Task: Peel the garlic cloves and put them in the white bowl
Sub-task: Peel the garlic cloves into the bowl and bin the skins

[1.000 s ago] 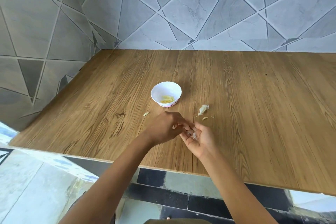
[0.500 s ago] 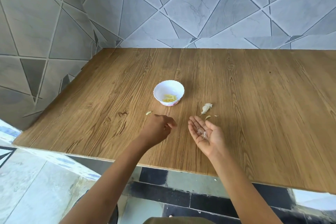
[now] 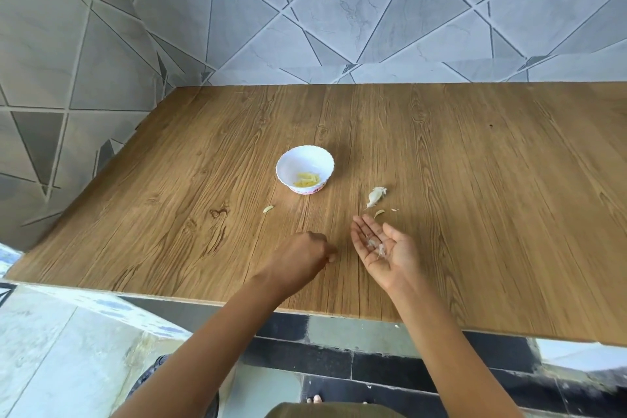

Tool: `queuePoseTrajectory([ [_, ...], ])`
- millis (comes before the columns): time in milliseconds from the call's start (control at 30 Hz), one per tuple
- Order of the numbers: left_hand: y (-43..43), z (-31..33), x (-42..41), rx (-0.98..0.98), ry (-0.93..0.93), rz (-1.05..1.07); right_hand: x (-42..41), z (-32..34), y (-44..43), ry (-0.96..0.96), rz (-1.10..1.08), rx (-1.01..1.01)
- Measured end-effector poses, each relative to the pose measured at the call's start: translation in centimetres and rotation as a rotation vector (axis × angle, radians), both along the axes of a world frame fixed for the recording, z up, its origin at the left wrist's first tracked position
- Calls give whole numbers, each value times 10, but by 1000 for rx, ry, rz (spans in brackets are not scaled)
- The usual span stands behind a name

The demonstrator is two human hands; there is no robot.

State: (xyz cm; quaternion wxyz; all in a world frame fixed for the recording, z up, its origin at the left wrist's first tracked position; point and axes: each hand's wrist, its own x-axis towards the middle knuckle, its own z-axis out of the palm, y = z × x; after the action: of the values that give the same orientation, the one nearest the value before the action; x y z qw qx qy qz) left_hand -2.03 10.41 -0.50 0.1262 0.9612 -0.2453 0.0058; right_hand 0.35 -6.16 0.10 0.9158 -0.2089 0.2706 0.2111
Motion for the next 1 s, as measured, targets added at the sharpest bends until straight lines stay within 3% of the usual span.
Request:
queuePoseTrajectory([
  [100,-5,8,13,1,77,104,-2,1,2,2,12,-4],
  [233,11,26,28,-450,120,312,-4,3,9,7,38,-18],
  [300,11,42,28,-560,193,257,-4,6,17,10,56,-9],
  [433,-10,58,19,-360,174,19,-6,13,34,28,66,-46],
  [600,-19,50,14,7,-38,187,-8,21,41,72,28,-33],
  [800,-9,39,13,-365,37,158,-6,14,46,56,0,-30],
  [1000,-11,38,22,-492,55,232,-6,10,32,43,-62,-10],
])
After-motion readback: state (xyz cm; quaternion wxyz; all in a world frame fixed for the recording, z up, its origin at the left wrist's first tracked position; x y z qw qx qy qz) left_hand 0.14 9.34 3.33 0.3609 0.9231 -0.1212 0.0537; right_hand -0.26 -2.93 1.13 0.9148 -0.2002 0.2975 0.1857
